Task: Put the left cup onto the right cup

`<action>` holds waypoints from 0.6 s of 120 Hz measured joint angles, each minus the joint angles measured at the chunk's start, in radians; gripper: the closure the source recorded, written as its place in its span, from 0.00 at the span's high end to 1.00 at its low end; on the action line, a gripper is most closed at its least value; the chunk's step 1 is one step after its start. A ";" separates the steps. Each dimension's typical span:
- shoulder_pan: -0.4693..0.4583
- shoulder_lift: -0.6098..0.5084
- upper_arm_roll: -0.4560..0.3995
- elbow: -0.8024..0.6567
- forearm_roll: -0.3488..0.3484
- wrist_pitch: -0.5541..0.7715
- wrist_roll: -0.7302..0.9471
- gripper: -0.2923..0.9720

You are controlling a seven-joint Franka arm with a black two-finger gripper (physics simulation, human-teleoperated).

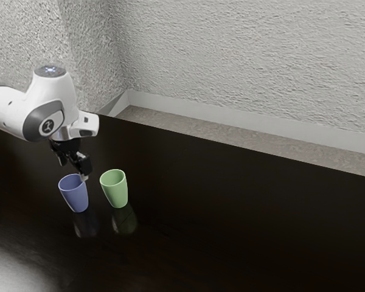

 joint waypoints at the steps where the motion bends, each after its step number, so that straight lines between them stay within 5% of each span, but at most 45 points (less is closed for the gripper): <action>1: -0.001 0.000 0.000 -0.001 0.000 0.002 0.002 0.77; 72: 0.013 0.061 0.001 -0.056 -0.016 0.114 0.142 0.77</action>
